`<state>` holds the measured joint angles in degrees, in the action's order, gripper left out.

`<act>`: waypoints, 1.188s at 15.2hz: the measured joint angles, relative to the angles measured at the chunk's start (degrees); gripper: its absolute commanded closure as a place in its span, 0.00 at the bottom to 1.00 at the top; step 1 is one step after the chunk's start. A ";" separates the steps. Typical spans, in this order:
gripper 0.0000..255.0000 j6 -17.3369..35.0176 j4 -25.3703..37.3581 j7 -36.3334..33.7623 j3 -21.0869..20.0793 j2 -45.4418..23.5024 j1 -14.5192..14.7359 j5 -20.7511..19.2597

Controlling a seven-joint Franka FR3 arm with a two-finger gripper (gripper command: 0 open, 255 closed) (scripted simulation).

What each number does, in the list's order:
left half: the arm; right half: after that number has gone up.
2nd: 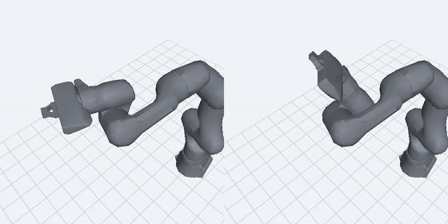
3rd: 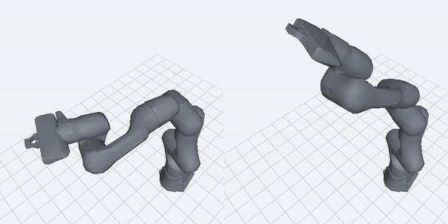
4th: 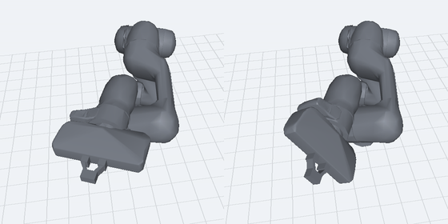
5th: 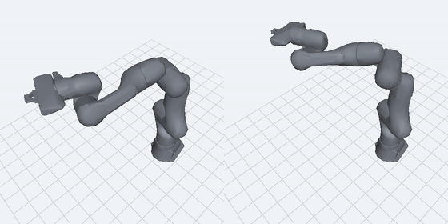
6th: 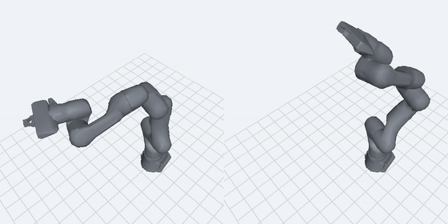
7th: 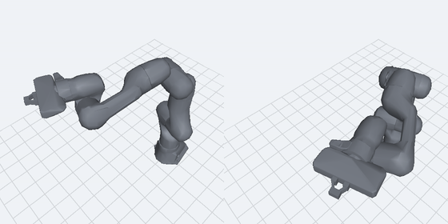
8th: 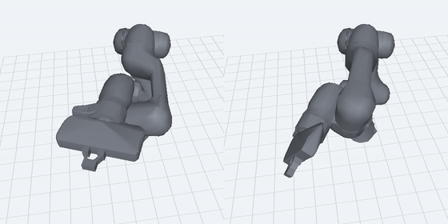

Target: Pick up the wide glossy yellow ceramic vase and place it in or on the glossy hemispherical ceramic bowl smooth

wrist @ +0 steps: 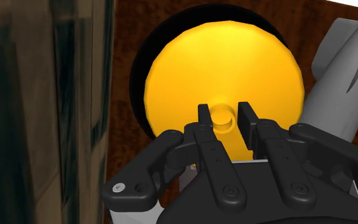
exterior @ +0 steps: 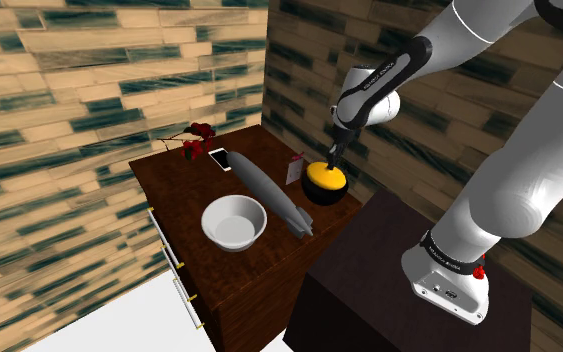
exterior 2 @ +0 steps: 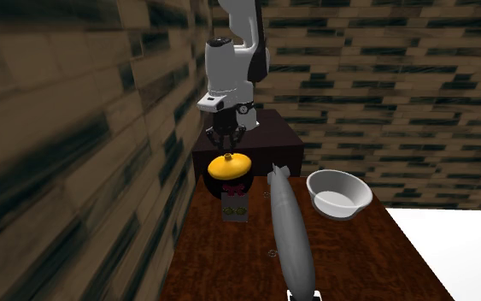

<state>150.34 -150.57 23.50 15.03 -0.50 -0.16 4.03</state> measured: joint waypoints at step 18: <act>0.00 -6.68 0.97 -2.25 0.27 6.12 -0.51 -3.34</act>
<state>143.66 -149.60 21.25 15.30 5.62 -0.67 0.69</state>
